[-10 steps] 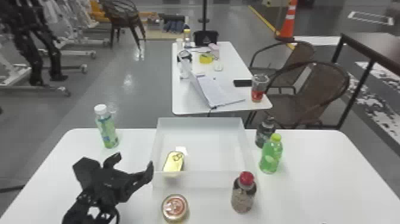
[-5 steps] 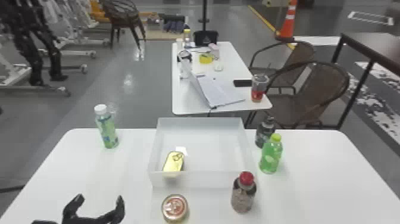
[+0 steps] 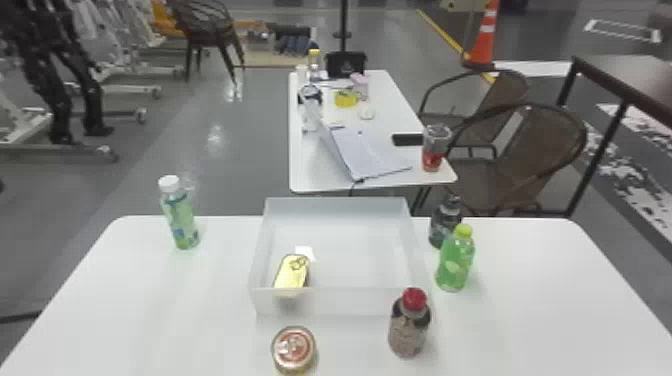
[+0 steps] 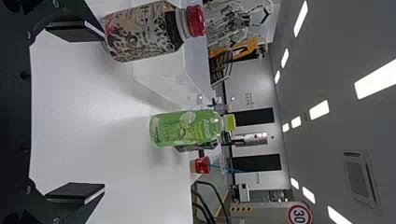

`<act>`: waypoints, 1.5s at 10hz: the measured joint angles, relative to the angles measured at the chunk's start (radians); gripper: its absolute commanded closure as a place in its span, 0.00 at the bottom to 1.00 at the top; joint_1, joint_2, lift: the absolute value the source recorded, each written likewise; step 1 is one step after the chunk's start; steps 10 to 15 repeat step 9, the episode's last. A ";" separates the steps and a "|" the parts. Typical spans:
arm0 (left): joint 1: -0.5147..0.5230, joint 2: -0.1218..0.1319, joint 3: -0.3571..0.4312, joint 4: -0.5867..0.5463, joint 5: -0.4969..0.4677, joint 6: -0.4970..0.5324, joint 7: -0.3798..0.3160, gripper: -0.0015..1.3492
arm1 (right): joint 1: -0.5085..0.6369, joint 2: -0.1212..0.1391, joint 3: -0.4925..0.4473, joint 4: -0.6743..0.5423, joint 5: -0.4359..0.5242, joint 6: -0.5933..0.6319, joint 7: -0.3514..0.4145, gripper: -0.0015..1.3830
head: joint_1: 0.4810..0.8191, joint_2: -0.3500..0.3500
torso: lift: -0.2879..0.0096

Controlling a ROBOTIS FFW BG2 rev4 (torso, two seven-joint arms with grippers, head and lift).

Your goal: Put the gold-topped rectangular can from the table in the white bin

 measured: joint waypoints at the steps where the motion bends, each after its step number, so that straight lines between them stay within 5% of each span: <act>1: -0.002 0.000 -0.006 0.004 0.005 0.001 0.000 0.09 | 0.000 0.000 0.000 0.000 0.000 0.000 -0.001 0.11 | 0.20 0.50 | 0.63; 15: -0.015 0.000 -0.037 0.017 0.030 0.011 0.000 0.09 | 0.000 0.000 0.000 -0.001 0.000 0.000 -0.001 0.11 | 0.20 0.50 | 0.63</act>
